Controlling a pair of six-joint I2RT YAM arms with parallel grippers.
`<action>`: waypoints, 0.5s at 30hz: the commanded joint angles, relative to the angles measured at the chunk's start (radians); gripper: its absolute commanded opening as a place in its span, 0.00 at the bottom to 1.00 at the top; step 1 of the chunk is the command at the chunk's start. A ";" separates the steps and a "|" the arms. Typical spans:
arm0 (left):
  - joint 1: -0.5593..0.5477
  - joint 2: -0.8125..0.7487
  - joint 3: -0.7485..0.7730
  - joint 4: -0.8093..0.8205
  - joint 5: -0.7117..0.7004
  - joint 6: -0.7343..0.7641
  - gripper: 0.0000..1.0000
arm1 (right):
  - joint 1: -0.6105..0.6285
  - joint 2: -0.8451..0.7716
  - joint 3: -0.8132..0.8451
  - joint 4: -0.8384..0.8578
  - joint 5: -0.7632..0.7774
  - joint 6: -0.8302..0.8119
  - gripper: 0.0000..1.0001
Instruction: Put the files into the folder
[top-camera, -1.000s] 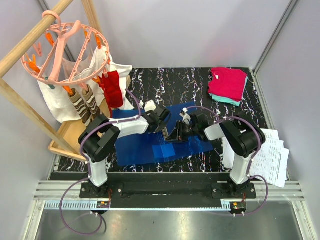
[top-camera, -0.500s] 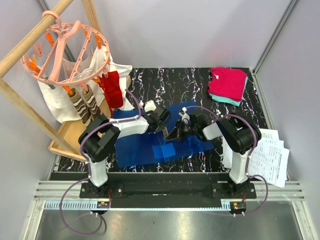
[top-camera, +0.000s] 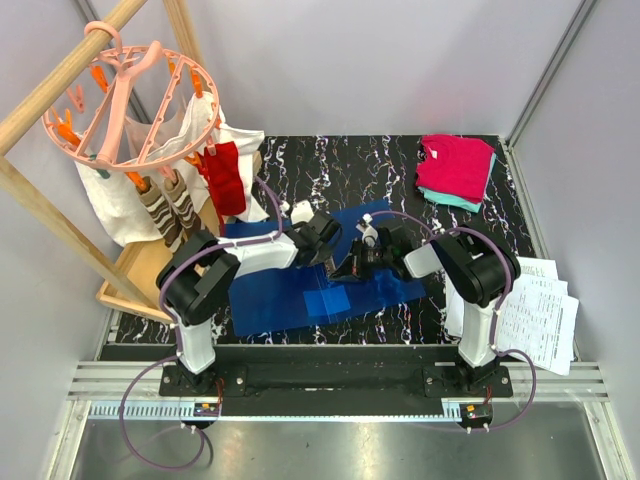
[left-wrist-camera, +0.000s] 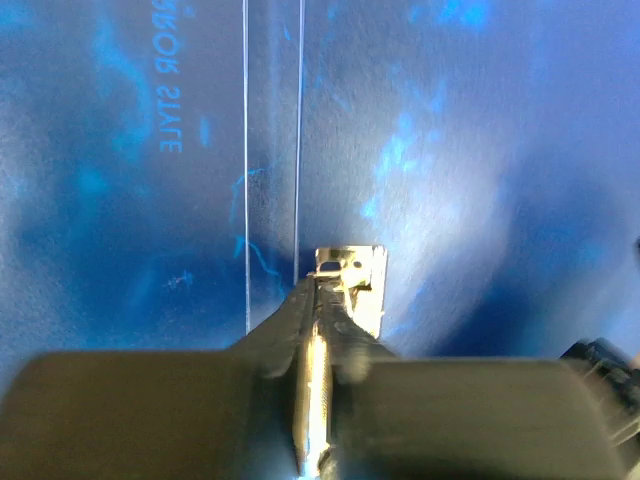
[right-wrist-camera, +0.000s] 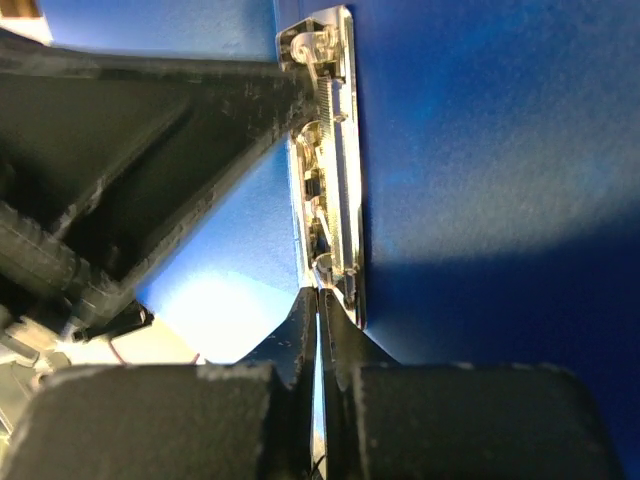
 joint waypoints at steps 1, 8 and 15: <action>-0.011 -0.129 -0.050 0.114 0.045 0.252 0.67 | 0.010 -0.035 0.028 -0.194 0.209 -0.104 0.00; -0.009 -0.375 -0.158 0.149 0.062 0.495 0.86 | 0.010 -0.058 0.025 -0.328 0.317 -0.160 0.00; -0.029 -0.390 -0.284 0.210 0.226 0.415 0.39 | 0.010 -0.045 0.050 -0.381 0.364 -0.173 0.00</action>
